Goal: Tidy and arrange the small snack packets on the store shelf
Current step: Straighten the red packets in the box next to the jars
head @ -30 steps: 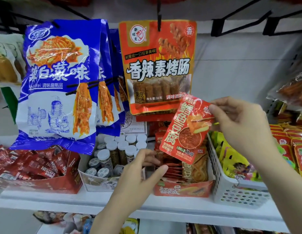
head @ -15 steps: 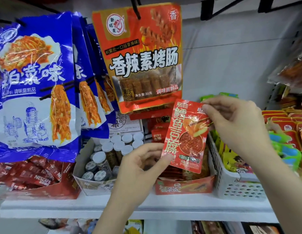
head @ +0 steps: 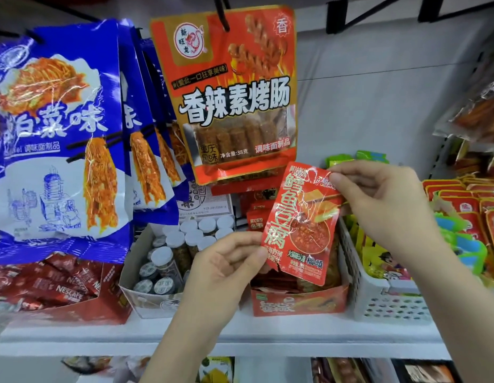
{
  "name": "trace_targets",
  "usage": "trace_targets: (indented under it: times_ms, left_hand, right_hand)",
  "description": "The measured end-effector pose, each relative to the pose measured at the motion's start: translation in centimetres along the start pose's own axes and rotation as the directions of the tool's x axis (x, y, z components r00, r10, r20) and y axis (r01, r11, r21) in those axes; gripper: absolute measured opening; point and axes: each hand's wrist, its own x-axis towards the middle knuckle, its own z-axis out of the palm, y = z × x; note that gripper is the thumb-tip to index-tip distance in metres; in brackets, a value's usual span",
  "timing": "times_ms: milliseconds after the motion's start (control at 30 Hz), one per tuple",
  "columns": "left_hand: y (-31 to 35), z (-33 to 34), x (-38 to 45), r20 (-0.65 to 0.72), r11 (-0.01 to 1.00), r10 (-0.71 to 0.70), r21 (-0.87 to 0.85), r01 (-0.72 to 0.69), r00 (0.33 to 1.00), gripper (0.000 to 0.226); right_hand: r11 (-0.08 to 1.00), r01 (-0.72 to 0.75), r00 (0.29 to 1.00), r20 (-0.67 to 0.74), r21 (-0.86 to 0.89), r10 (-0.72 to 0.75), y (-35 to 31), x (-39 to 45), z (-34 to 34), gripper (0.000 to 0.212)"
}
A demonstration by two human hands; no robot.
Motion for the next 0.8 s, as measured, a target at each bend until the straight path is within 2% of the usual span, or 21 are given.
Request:
trace_targets:
  times_ms: [267,500,567,633,700,800]
  left_hand:
    - [-0.2,-0.2,0.2,0.013,0.998,-0.014,-0.058,0.015,1.0,0.035]
    - [-0.1,1.0,0.5,0.072,0.999,-0.004,-0.039,0.007,0.997,0.024]
    - [0.0,1.6,0.7,0.031,1.0,0.022,-0.002,-0.022,0.999,0.019]
    - [0.4,2.1,0.7,0.008,0.999,0.038,0.021,-0.038,0.999,0.018]
    - [0.9,3.0,0.1,0.034,0.999,0.031,0.014,-0.032,0.999,0.019]
    - [1.8,5.5,-1.5,0.077,0.999,0.004,-0.036,-0.002,0.997,0.02]
  right_hand:
    - [0.998,0.004,1.0,-0.013,0.059,-0.004,0.2,-0.1,0.0,0.024]
    - [0.991,-0.01,1.0,-0.013,0.135,0.012,-0.3,-0.3,0.4,0.014]
    - [0.969,-0.077,0.997,0.04,0.235,0.07,-0.7,-0.7,0.4,0.008]
    - [0.911,-0.201,0.975,0.16,0.36,0.152,-1.0,-1.5,0.0,0.027]
    - [0.886,-0.271,0.952,0.24,0.375,0.189,-1.6,-2.6,-0.8,0.031]
    - [0.888,-0.293,0.948,0.23,0.355,0.221,-2.5,-4.2,-3.7,0.021]
